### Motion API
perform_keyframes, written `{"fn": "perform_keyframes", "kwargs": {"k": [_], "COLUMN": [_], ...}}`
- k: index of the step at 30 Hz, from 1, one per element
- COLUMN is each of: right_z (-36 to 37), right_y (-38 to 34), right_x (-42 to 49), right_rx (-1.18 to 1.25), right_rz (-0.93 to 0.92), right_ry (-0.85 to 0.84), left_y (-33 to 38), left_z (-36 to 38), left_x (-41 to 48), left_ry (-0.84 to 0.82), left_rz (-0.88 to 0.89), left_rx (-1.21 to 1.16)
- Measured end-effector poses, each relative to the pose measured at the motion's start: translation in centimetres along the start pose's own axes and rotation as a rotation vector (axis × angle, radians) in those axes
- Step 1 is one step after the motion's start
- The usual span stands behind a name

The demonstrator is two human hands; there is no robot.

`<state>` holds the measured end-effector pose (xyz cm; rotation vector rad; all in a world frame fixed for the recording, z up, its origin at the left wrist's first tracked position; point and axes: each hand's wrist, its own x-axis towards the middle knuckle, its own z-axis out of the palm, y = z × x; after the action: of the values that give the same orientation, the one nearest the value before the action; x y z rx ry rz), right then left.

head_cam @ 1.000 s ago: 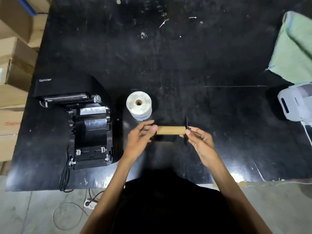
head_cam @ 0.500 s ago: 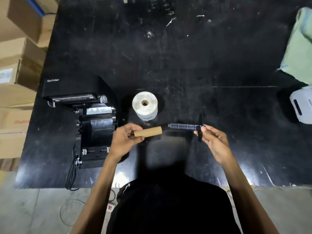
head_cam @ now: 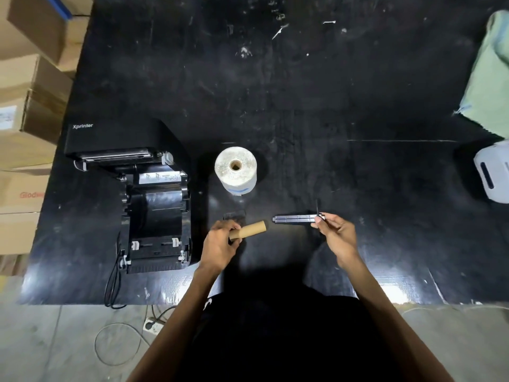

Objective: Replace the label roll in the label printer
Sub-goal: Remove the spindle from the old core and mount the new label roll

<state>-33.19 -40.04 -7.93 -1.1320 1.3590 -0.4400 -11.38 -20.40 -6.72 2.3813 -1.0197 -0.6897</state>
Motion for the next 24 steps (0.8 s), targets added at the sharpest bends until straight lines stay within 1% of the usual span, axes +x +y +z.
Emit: {"fn": "perform_keyframes", "kwargs": {"k": [4,6,8,10,11,13,15,17,21,24], "right_z": [0.3,0.4,0.6,0.8,0.9,1.5,2.6,4.4,8.9,11.5], "right_y": [1.0,1.1,0.7,-0.1,-0.6,-1.8,-3.2,-4.7,-7.3,-8.1], "right_x": [0.3,0.2,0.2,0.1,0.2,0.2,0.6,1.2,2.5,3.3], "right_rx": [-0.423,-0.561,-0.604,-0.592,-0.590,-0.609,-0.630,-0.645,-0.631,-0.611], "right_rz": [-0.161,-0.237,-0.238,-0.210,-0.224,-0.316,-0.426,-0.495,-0.457,-0.402], "right_ry": [0.126,0.151,0.143,0.136,0.145,0.151,0.095,-0.021,-0.285,-0.431], "left_y": [0.4,0.5,0.5,0.5,0.5,0.3,0.0,-0.1,0.4,0.0], "left_z": [0.2,0.3,0.1,-0.2,-0.5,-1.3,-2.0,-2.7,-3.7,-4.0], "left_x": [-0.3,-0.3,-0.2,0.0,0.2,1.1,2.9,5.1,8.6,9.8], "left_ry": [0.047,0.050,0.053,0.090,0.114,0.152,0.177,0.166,0.070,0.030], "left_rz": [0.066,0.071,0.056,0.049,0.032,-0.038,-0.114,-0.162,-0.148,-0.036], "left_rx": [0.089,0.102,0.101,0.046,-0.019,-0.183,-0.306,-0.389,-0.550,-0.561]}}
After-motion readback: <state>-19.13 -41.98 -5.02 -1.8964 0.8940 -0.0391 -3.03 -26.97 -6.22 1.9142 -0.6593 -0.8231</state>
